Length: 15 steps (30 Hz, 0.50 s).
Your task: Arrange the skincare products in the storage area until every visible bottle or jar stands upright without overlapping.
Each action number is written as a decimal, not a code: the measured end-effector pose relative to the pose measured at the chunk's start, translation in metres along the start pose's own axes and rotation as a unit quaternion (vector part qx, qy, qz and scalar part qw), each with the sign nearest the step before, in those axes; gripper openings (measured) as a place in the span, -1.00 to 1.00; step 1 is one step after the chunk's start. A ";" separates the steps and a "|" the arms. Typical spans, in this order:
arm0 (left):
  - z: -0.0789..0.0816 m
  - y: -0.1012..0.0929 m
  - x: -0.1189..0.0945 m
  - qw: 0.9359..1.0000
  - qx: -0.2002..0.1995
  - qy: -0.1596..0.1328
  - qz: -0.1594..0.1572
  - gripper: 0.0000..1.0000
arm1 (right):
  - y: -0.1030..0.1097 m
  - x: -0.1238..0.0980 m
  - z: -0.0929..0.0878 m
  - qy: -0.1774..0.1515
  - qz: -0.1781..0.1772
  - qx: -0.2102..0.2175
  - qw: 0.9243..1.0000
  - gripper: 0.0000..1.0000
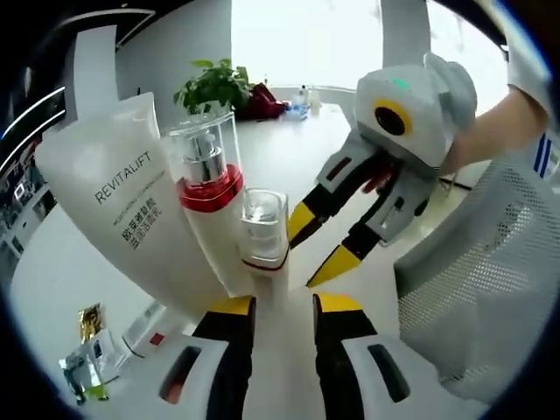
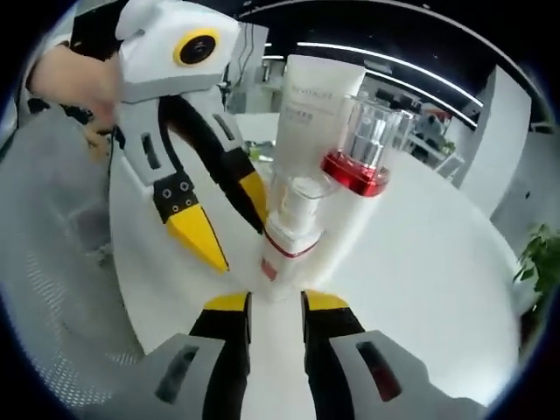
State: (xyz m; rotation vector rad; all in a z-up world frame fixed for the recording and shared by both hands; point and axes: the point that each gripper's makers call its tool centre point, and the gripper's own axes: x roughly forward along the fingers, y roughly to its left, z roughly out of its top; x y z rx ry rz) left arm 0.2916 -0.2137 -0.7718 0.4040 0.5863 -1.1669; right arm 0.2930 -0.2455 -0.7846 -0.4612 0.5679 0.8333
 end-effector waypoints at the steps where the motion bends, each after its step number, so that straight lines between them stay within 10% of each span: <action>1: 0.000 0.000 -0.002 1.000 -0.001 0.000 0.001 -0.57 | 0.001 -0.001 0.000 0.000 0.001 0.004 1.000 -0.45; 15: -0.020 0.006 -0.051 0.998 -0.055 -0.004 0.043 -0.21 | 0.012 -0.026 0.013 -0.004 -0.008 0.050 0.999 -0.10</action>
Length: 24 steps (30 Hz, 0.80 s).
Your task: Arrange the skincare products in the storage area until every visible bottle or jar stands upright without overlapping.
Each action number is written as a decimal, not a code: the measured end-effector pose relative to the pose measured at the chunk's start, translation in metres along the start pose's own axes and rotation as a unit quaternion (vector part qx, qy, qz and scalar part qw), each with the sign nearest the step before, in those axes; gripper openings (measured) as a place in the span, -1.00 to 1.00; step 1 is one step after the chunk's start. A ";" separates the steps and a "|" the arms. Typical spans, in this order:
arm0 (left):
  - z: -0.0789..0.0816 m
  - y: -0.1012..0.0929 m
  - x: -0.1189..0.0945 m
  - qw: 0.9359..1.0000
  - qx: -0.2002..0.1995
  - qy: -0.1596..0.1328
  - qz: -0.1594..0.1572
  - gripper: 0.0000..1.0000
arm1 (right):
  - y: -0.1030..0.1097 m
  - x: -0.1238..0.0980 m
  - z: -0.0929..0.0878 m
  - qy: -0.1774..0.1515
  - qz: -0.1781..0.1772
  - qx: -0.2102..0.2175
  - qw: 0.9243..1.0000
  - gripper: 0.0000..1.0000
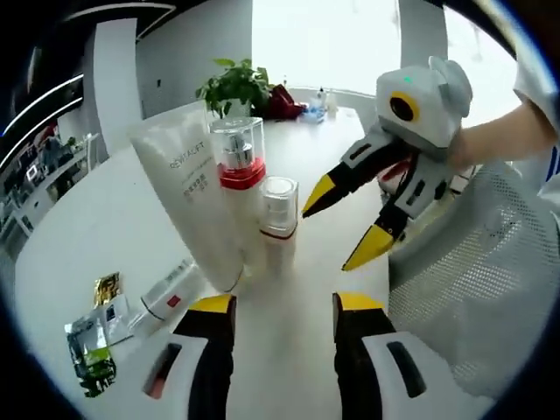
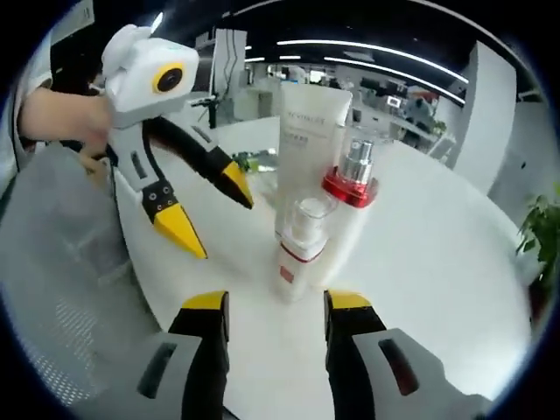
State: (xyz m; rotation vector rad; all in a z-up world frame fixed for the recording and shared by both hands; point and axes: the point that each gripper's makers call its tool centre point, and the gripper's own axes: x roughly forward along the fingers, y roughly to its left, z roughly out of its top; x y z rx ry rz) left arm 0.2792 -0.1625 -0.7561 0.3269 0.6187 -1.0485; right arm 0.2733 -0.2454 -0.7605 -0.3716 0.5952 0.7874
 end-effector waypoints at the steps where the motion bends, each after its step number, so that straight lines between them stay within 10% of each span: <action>1: -0.001 0.001 -0.002 1.000 -0.004 -0.001 0.002 -0.19 | 0.000 -0.002 0.002 -0.001 -0.003 0.004 1.000 -0.05; 13: -0.042 0.026 -0.093 0.983 -0.151 -0.045 0.096 -0.09 | 0.010 -0.038 0.046 -0.055 -0.033 0.098 0.993 0.41; 24: -0.056 0.027 -0.152 0.969 -0.190 -0.065 0.140 0.08 | 0.025 -0.051 0.063 -0.081 -0.045 0.134 0.987 0.51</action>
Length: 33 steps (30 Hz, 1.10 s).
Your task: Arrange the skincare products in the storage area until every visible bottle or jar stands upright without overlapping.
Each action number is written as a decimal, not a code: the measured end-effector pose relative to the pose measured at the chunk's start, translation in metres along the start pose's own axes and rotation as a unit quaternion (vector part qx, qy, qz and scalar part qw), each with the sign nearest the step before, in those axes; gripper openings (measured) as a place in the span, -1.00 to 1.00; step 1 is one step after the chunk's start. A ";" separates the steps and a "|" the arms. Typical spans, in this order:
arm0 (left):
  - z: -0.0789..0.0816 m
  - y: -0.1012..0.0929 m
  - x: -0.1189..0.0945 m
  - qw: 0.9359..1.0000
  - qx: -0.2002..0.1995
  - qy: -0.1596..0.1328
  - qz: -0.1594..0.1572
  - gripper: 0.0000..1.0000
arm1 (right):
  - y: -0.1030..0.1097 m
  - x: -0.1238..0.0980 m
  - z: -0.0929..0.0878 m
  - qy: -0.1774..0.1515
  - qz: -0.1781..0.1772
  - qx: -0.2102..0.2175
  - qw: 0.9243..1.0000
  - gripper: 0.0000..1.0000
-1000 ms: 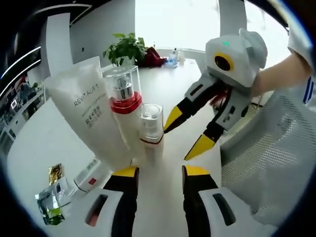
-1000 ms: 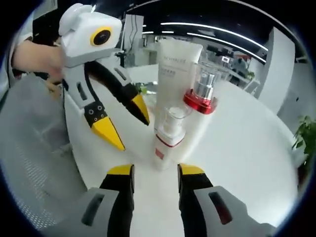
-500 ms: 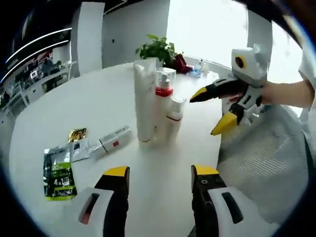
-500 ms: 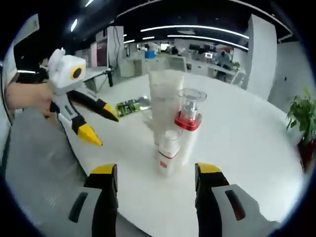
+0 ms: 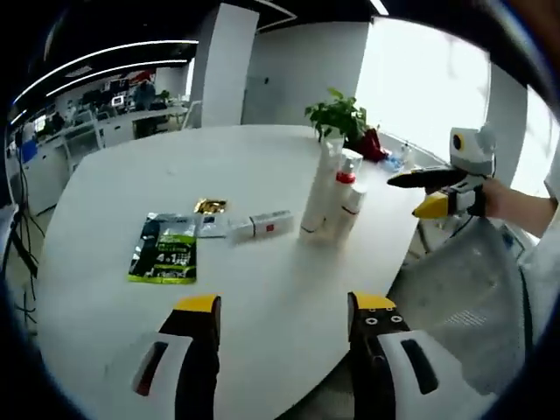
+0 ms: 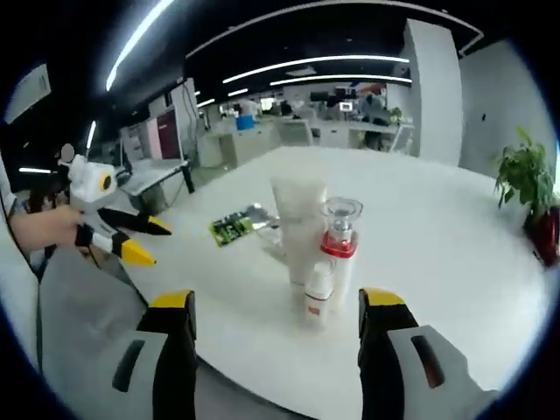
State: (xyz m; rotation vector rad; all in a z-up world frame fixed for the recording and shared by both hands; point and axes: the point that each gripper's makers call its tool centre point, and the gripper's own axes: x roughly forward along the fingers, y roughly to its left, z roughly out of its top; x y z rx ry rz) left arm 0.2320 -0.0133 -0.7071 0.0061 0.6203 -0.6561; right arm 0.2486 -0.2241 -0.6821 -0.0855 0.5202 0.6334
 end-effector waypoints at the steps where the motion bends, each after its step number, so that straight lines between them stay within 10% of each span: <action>1: 0.001 0.001 -0.003 1.000 -0.002 -0.002 0.001 0.10 | 0.001 -0.001 0.001 0.001 -0.002 -0.004 1.000 0.51; 18: 0.009 0.005 -0.057 0.998 -0.020 -0.047 0.028 0.24 | 0.016 -0.021 0.011 -0.024 -0.018 -0.009 1.000 0.49; 33: 0.001 0.002 -0.062 0.997 0.001 -0.054 0.051 0.26 | 0.024 -0.019 0.006 -0.022 -0.017 -0.038 0.999 0.47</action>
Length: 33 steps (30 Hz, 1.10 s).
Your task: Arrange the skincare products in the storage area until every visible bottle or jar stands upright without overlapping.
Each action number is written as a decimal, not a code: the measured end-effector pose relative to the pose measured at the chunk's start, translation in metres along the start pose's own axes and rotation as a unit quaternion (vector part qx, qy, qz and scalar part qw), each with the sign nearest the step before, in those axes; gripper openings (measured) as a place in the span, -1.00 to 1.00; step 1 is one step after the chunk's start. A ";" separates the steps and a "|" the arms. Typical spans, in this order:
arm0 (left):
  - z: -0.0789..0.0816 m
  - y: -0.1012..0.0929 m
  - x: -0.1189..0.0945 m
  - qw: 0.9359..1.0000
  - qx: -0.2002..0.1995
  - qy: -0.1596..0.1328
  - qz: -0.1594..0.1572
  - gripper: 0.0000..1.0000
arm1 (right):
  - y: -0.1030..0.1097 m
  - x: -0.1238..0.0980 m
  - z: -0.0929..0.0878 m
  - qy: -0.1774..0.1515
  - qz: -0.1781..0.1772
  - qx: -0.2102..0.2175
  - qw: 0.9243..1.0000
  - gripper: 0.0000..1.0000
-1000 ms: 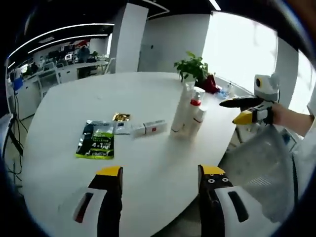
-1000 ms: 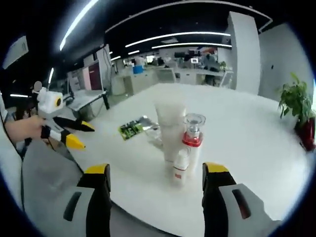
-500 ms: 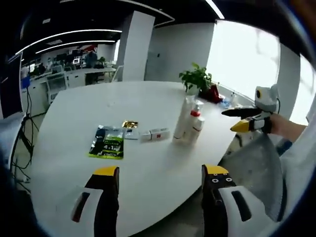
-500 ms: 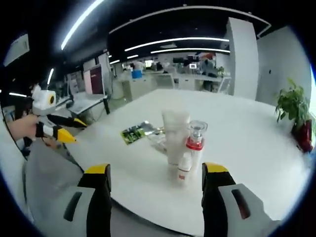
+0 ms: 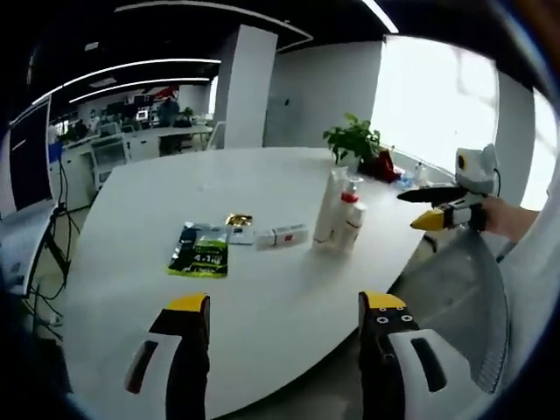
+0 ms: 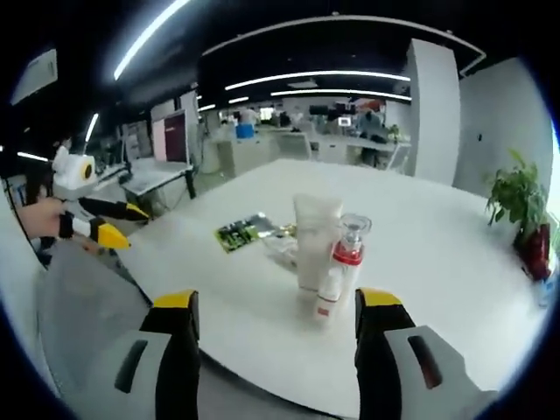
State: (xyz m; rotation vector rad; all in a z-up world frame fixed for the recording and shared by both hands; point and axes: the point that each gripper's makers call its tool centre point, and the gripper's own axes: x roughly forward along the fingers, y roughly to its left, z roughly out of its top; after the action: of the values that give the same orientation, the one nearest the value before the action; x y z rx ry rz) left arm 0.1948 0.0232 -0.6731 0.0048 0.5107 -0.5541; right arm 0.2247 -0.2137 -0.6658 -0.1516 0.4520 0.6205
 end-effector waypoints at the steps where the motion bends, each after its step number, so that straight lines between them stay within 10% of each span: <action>1: -0.001 0.000 0.000 1.000 -0.001 0.002 0.000 0.26 | -0.001 0.000 -0.002 0.004 -0.004 -0.003 1.000 0.50; 33: -0.013 0.008 0.005 1.000 0.012 0.019 0.009 0.29 | 0.001 0.002 -0.012 0.025 0.005 0.003 1.000 0.46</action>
State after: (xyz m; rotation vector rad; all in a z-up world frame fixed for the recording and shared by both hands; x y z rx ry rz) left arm 0.1962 0.0291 -0.6879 0.0424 0.5415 -0.5442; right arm 0.2214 -0.2152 -0.6769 -0.1589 0.5036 0.6265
